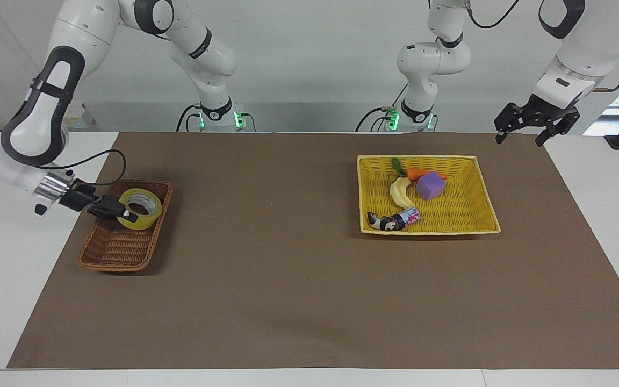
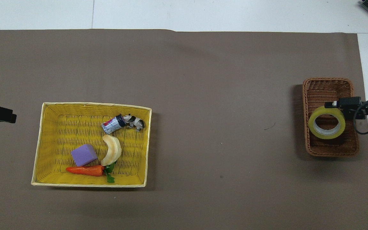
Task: Move tape to another basket
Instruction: 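Lower the tape into the wicker basket and open the right gripper, then lift the right gripper up away from the wicker basket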
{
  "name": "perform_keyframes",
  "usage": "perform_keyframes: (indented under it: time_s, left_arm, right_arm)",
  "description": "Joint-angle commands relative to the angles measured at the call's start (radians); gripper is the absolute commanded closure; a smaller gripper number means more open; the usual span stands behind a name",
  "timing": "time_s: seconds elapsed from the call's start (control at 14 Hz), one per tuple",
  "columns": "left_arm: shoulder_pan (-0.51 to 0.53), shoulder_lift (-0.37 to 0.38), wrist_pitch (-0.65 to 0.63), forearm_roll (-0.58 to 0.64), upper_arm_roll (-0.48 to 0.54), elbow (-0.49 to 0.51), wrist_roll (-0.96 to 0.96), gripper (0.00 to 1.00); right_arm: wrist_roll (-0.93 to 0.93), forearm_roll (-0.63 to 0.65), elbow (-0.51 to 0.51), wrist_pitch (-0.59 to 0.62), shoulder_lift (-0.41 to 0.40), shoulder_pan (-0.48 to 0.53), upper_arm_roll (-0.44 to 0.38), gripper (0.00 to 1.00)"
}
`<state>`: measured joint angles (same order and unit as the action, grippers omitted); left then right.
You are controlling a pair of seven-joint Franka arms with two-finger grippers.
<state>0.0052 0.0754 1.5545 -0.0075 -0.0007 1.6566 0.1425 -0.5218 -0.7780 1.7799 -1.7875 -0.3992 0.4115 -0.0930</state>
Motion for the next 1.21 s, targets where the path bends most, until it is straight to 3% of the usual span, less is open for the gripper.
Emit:
perform_keyframes:
  time_s: [0.0, 0.5, 0.71, 0.93, 1.14]
  left_arm:
    - [0.006, -0.006, -0.016, 0.017, -0.004, -0.017, 0.012, 0.00]
    - [0.006, -0.006, -0.016, 0.018, -0.004, -0.017, 0.012, 0.00]
    - [0.006, -0.006, -0.016, 0.017, -0.004, -0.017, 0.012, 0.00]
    - [0.006, -0.006, -0.016, 0.017, -0.004, -0.017, 0.012, 0.00]
    - [0.006, -0.006, -0.016, 0.017, -0.004, -0.017, 0.012, 0.00]
  right_arm:
    - [-0.038, -0.009, 0.013, 0.007, 0.014, 0.010, 0.007, 0.00]
    - [-0.038, -0.018, -0.126, 0.007, -0.036, 0.016, 0.010, 0.00]
    - [-0.027, 0.011, -0.197, -0.015, -0.021, -0.006, 0.022, 0.00]
    - [0.037, 0.252, -0.208, -0.142, 0.081, -0.135, 0.022, 0.00]
    - [0.234, 0.445, -0.203, -0.145, 0.157, -0.229, 0.024, 0.00]
